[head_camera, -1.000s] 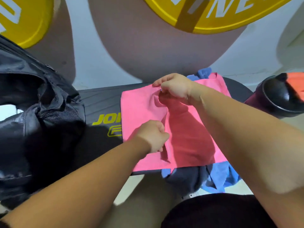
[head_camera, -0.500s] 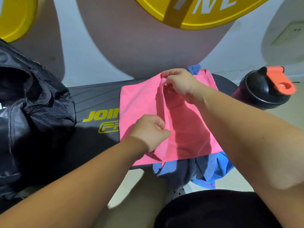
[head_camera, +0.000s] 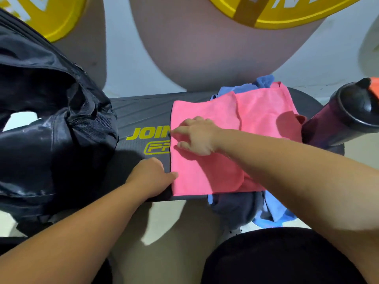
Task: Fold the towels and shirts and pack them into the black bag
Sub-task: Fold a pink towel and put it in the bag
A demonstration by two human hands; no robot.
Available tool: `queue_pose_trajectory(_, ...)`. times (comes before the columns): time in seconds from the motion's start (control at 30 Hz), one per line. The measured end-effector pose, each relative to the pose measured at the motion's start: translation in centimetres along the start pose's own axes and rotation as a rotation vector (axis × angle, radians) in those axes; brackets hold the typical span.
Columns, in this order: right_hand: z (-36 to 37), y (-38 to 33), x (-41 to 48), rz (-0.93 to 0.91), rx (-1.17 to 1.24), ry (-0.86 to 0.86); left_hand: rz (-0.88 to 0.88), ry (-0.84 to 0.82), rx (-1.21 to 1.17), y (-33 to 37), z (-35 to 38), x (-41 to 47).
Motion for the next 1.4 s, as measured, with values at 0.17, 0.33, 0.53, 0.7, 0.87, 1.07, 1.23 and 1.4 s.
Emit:
queue_pose_trajectory(0.17, 0.3, -1.6, 1.2, 0.039, -0.002, -0.038, 0.039, -0.065, -0.023, -0.2, 1.7, -0.3)
queue_pose_trajectory(0.33, 0.7, -2.7, 2.8, 0.152, -0.053, -0.061, 0.138, -0.075, 0.016, -0.1, 1.6, 0.1)
queue_pose_trajectory(0.53, -0.1, -3.9, 4.7, 0.185, 0.157, 0.063, 0.071, -0.049, -0.008, -2.3, -0.5, 0.0)
queue_pose_trajectory(0.7, -0.1, -6.8, 6.7, 0.039, 0.321, 0.104, -0.008, -0.021, 0.078, -5.4, -3.1, -0.5)
queue_pose_trajectory(0.87, 0.2, -10.3, 7.5, -0.204, 0.426, 0.088, -0.052, 0.01, 0.449, -6.8, -4.2, -2.2)
queue_pose_trajectory(1.07, 0.7, -10.0, 7.0, -0.236, 0.362, 0.001, 0.061, 0.012, 0.541, -5.3, -4.4, -2.4)
queue_pose_trajectory(1.23, -0.4, -3.0, 4.7, -0.096, 0.243, 0.177, 0.265, 0.049, 0.181, -1.5, -3.1, -1.9)
queue_pose_trajectory(1.4, -0.4, 2.3, 1.0, 0.007, 0.178, 0.264, 0.218, -0.012, -0.135, 2.0, 0.0, -0.6)
Point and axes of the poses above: each hand's wrist, its own x-axis towards the middle knuckle, its own z-axis out of the palm, y = z × x, the point moved 2 cm from there along x, towards the middle knuckle
